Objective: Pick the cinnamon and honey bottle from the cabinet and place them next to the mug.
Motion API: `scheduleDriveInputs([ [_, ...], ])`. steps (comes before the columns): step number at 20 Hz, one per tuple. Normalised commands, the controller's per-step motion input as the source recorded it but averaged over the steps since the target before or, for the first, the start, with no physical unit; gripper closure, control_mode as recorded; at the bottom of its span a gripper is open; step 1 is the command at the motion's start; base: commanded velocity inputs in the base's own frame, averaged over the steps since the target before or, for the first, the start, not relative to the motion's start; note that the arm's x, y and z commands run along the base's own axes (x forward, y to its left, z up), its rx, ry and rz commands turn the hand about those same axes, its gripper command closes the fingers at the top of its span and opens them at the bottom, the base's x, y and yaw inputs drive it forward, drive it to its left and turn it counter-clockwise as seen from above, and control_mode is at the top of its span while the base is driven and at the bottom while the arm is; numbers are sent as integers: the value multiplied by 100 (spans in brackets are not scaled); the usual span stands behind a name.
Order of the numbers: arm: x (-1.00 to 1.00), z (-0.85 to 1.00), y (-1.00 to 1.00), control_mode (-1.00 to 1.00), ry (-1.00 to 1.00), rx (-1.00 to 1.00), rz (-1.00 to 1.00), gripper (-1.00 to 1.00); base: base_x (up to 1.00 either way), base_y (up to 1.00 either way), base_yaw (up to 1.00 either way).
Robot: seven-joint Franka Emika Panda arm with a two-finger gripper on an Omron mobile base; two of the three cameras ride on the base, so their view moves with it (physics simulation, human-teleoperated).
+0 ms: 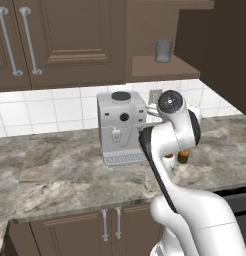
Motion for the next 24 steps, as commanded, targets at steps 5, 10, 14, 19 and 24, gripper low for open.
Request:
scheduleDriveInputs([
  [5,11,-29,0,-100,1,0,-37,100,0,0,0],
  [10,6,-42,0,-100,0,0,-12,100,0,0,0],
  [14,0,-73,0,-100,0,4,0,100,0,0,0],
  [19,0,-79,0,-100,0,7,0,100,0,0,0],
  [24,0,-78,0,-100,0,6,0,100,0,0,0],
])
